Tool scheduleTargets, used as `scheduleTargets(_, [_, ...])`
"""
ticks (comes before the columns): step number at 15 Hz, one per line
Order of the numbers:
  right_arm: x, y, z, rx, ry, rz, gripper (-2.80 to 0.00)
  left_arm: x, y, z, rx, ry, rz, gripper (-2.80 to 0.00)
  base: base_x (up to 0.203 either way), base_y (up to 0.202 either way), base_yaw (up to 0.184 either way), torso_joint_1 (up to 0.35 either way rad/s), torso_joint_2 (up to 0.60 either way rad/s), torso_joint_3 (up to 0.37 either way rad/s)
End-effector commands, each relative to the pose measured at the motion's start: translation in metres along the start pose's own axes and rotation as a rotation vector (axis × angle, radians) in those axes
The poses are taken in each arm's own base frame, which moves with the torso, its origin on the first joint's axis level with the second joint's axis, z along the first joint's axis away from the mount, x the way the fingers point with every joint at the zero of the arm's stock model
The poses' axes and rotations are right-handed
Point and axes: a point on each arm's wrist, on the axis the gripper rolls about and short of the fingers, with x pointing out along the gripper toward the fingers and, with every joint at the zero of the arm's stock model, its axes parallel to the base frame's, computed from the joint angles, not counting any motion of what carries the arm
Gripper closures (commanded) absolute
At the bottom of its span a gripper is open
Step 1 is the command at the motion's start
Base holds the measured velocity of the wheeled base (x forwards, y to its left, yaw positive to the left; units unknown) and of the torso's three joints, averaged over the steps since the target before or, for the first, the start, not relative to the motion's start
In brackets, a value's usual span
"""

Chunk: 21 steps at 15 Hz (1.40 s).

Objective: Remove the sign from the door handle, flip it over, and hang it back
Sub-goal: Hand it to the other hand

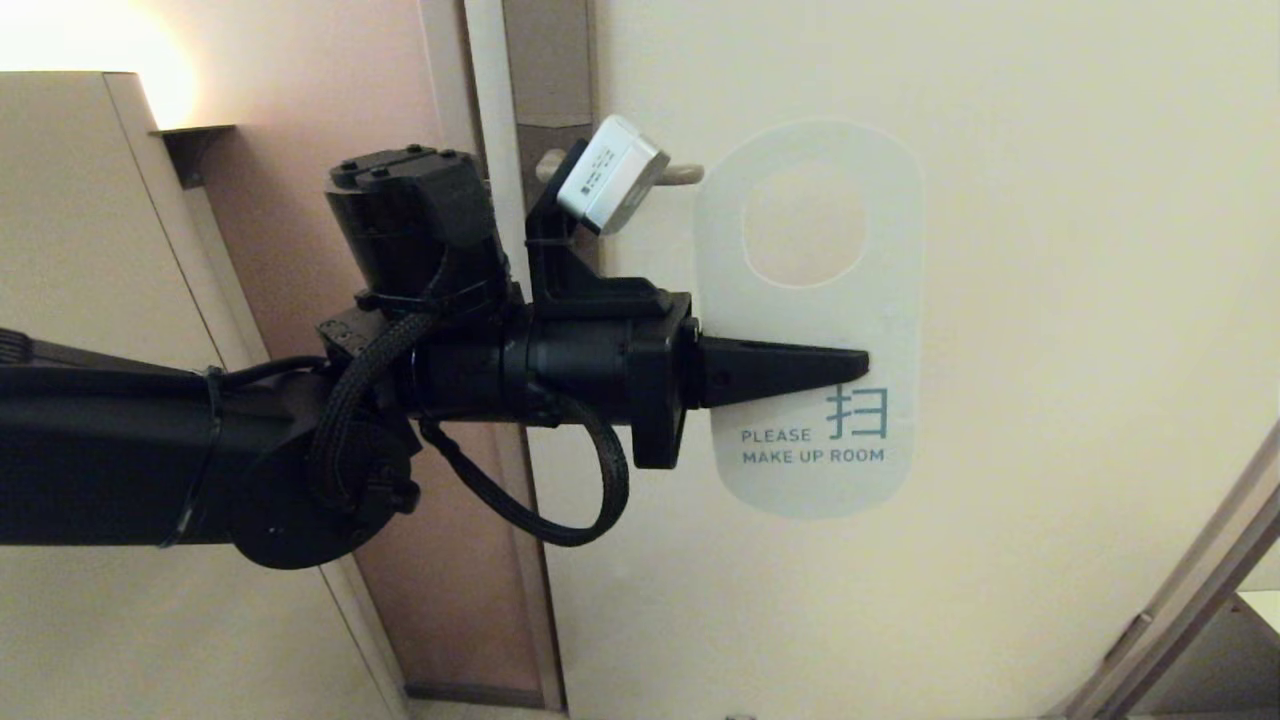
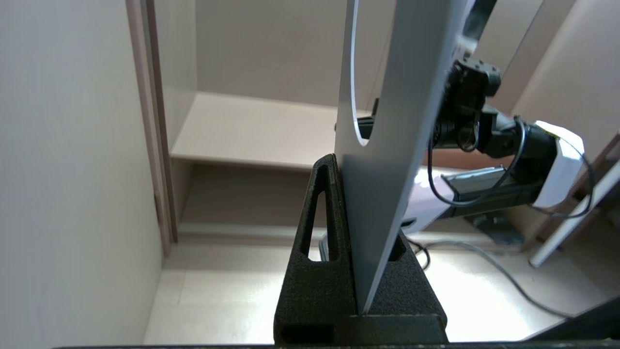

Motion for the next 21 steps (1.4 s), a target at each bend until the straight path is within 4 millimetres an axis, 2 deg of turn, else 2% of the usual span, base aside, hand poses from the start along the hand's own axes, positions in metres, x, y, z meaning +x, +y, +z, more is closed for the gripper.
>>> scheduleTargets(1, [0.029, -0.001, 0.022, 0.016, 0.116, 0.007, 0.0, -0.001, 0.006, 0.001, -0.006, -0.016, -0.001, 0.0, 0.0, 0.0, 0.0, 0.0, 0.0, 0.0])
scheduleTargets(4, [0.054, 0.002, 0.053, 0.015, 0.152, 0.092, 0.0, 0.0, 0.014, 0.009, -0.017, -0.07, -0.011, 0.0, 0.0, 0.0, 0.0, 0.0, 0.0, 0.0])
scheduleTargets(6, [0.067, 0.003, 0.063, -0.027, 0.17, 0.189, 0.0, 0.001, 0.018, 0.006, -0.029, -0.075, -0.021, 0.0, 0.0, 0.0, 0.0, 0.0, 0.0, 0.0])
scheduleTargets(10, [0.077, 0.01, 0.074, -0.027, 0.182, 0.501, 0.0, 0.009, 0.03, -0.001, -0.036, -0.044, -0.069, 0.0, 0.0, 0.0, 0.0, 0.0, 0.0, 0.0])
scheduleTargets(13, [0.087, 0.011, 0.081, -0.011, 0.2, 0.603, 0.0, 0.021, 0.04, -0.003, -0.029, -0.045, -0.088, 0.0, 0.0, 0.0, 0.0, 0.0, 0.0, 0.0])
scheduleTargets(18, [0.1, 0.019, 0.079, 0.011, 0.263, 0.761, 0.0, 0.042, 0.041, -0.01, -0.043, -0.036, -0.133, 0.0, 0.0, 0.0, 0.0, 0.0, 0.0, 0.0])
scheduleTargets(21, [0.11, 0.028, 0.09, -0.001, 0.268, 0.833, 0.0, 0.048, 0.039, -0.013, -0.046, -0.033, -0.147, 0.0, 0.0, 0.0, 0.0, 0.0, 0.0, 0.0])
